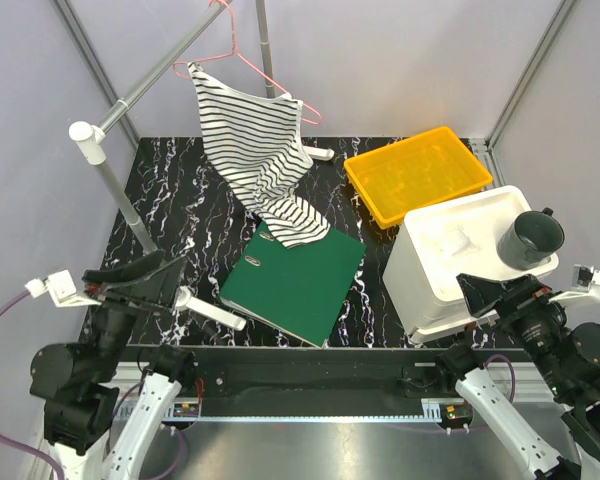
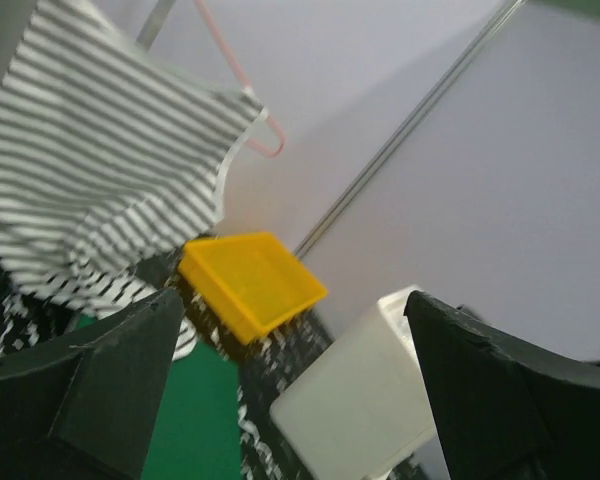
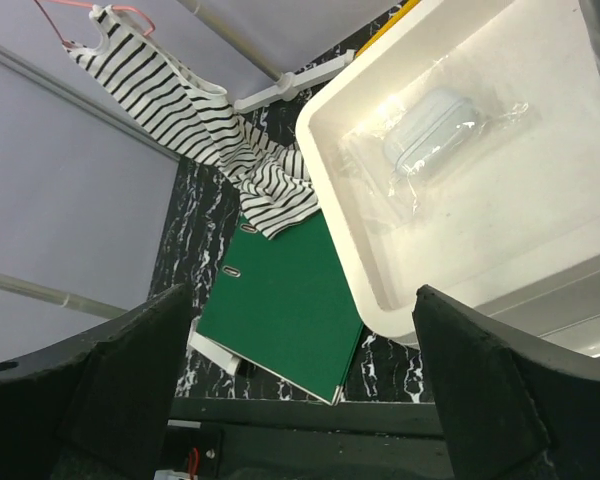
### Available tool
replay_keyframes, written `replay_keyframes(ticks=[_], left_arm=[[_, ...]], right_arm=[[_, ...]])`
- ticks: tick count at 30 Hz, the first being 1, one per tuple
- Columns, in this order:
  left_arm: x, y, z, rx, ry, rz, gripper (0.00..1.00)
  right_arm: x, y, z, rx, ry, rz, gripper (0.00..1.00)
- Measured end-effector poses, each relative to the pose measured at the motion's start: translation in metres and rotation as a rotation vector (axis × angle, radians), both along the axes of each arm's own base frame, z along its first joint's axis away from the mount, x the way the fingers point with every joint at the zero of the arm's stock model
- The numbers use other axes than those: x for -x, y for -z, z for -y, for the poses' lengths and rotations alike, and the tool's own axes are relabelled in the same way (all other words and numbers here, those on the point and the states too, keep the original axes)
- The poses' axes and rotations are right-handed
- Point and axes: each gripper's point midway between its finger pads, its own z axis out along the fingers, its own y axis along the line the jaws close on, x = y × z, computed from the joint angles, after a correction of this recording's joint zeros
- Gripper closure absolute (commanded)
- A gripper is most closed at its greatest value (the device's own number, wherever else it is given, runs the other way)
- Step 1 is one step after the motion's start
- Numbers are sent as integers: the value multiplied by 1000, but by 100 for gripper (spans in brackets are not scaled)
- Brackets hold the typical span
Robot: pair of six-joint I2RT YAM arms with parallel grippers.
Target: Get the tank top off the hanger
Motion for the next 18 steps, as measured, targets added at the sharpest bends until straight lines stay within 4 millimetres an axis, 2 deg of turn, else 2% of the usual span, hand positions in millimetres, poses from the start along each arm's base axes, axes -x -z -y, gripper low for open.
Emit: replay_keyframes(ticks=[4, 7, 14, 18], left_arm=[[-15, 28, 14, -118, 45, -137, 1], [-13, 38, 21, -178, 89, -166, 1], [18, 26, 21, -181, 131, -49, 1], [17, 27, 29, -199, 175, -55, 1]], right_arm=[[-7, -1, 3, 60, 17, -14, 0], [-9, -1, 9, 92, 39, -4, 0], [-2, -15, 8, 173, -14, 57, 0], [-13, -22, -7, 243, -90, 36, 0]])
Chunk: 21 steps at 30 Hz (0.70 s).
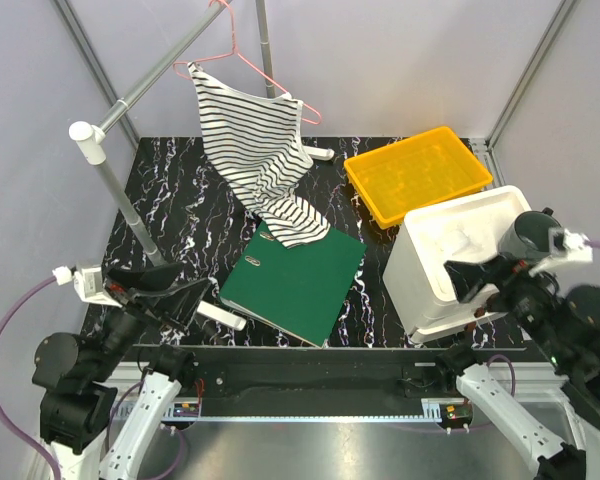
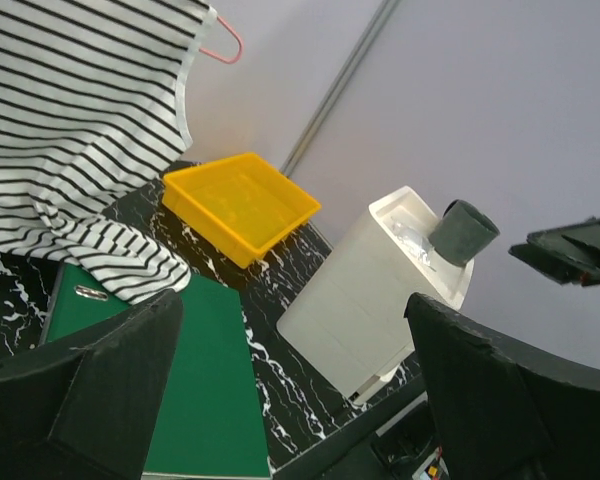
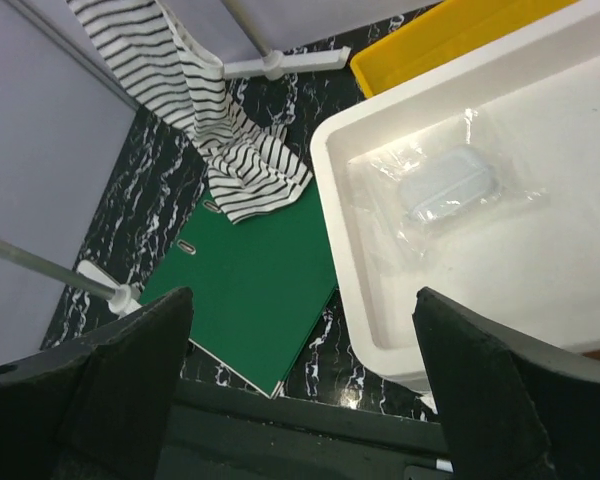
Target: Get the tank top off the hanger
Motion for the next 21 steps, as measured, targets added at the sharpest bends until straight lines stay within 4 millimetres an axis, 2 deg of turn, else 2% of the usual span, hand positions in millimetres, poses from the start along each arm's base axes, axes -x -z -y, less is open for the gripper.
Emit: replay_keyframes(ticks=[5, 9, 15, 17, 21], left_arm=[[-13, 10, 9, -27, 31, -65, 1], [-16, 18, 9, -54, 26, -93, 1], [-17, 29, 7, -86, 15, -123, 1], [-17, 30, 7, -90, 14, -121, 1], [-17, 31, 7, -95, 14, -123, 1]], right_arm=[[-40, 6, -34, 109, -106, -104, 1], [-71, 10, -62, 163, -197, -165, 0], [-119, -7, -112, 153, -344, -179, 0], [-134, -3, -127, 151, -375, -189, 0], [-148, 6, -166, 181, -452, -217, 0]])
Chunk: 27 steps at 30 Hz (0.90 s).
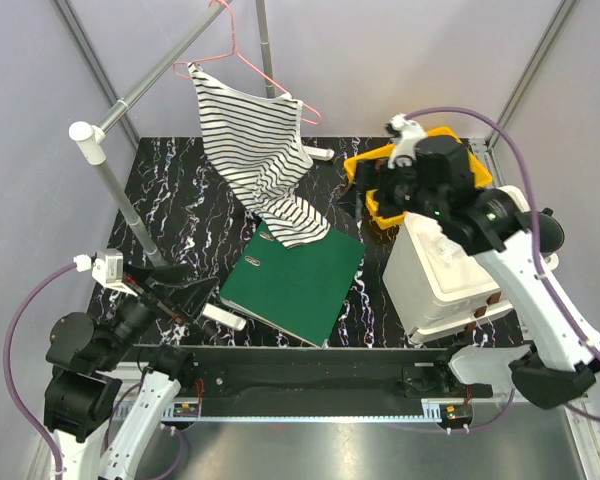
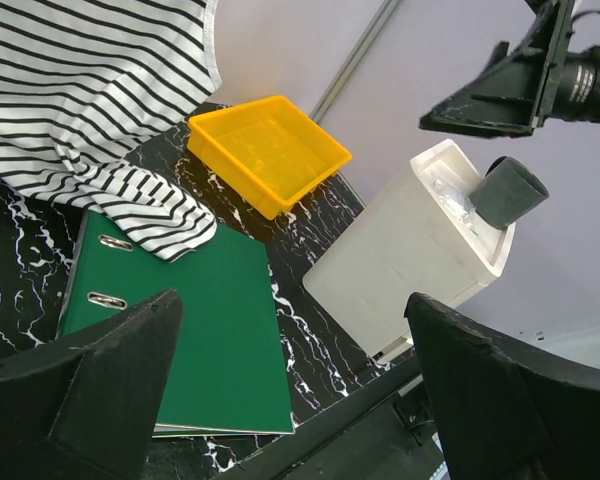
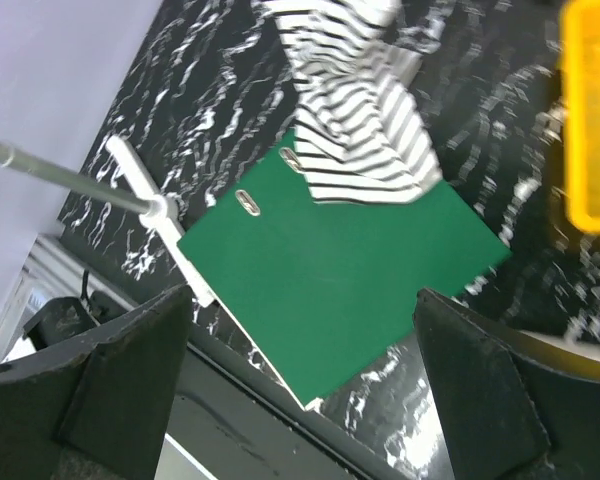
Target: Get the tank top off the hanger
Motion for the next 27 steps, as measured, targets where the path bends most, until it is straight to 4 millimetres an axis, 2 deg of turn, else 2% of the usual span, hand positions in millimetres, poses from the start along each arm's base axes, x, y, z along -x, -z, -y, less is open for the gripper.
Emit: replay_keyframes(ticks=[3, 8, 14, 17, 20, 24, 27], left_arm=[[-2, 6, 1, -3, 2, -16, 1], [-4, 18, 4, -6, 17, -56, 1], [3, 18, 6, 12, 34, -58, 1], [7, 18, 7, 23, 51, -60, 1], [11, 19, 7, 25, 57, -61, 1], [13, 20, 6, 23, 56, -64, 1], [13, 20, 6, 23, 55, -65, 1]], right_arm=[[-9, -1, -34, 16, -52, 20, 0], [-32, 0, -70, 55, -74, 83, 0], [-83, -13, -125, 95, -80, 196, 0], [-106, -13, -132, 157, -38, 254, 0], [-127, -16, -119, 256, 36, 324, 0], [-148, -31, -101, 406, 101, 451, 0], [-167, -38, -98, 516, 122, 533, 0]])
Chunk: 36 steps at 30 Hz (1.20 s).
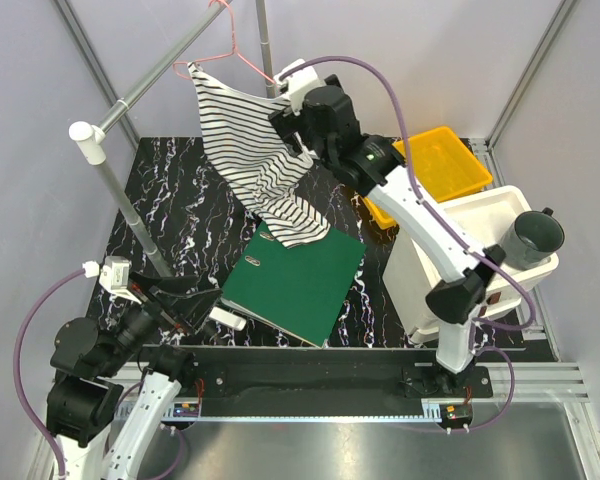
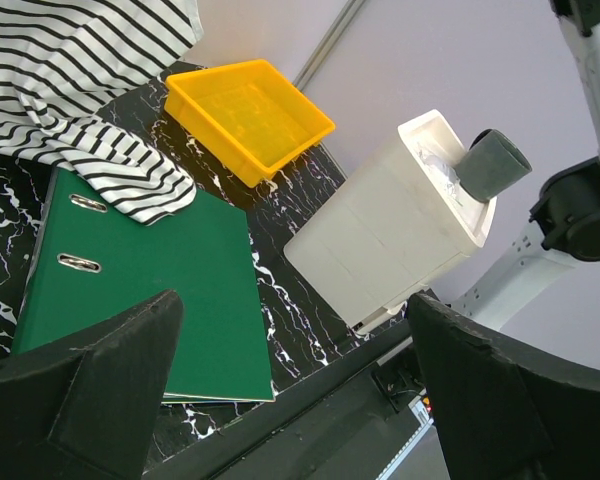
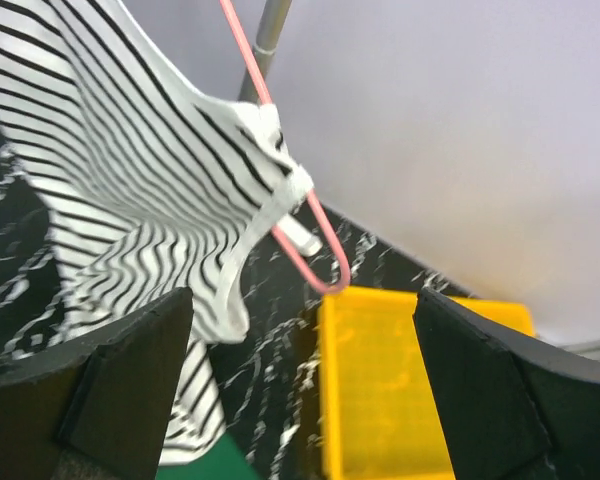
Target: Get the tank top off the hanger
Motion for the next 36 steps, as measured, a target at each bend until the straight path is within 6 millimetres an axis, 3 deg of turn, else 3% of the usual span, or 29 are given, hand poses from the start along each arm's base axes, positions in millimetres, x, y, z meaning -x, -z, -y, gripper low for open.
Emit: replay_keyframes(ticks=[5, 11, 17, 18, 21, 28, 30, 32, 36], left_arm=[[0, 0, 0, -3, 0, 2, 1], [0, 0, 0, -6, 0, 3, 1], [0, -1, 0, -6, 0, 6, 1], [1, -1, 0, -6, 0, 6, 1], [1, -1, 0, -6, 0, 4, 1], [0, 1, 0, -8, 0, -3, 1], [-1, 1, 0, -9, 1, -7, 1], [0, 2, 0, -10, 2, -11, 1], [0, 3, 0, -9, 3, -13, 1]], right_arm=[[-33, 17, -20, 175, -30, 61, 0], [-52, 46, -46, 305, -162, 70, 18], [-59, 32, -52, 290, -238, 114, 39], [-60, 27, -53, 275, -249, 125, 47], [-62, 22, -54, 249, -272, 136, 51], [-70, 28, -52, 198, -311, 108, 76], [-70, 30, -53, 181, -327, 99, 92], [-69, 31, -56, 163, -348, 90, 100], [-67, 31, -60, 123, -355, 75, 100]])
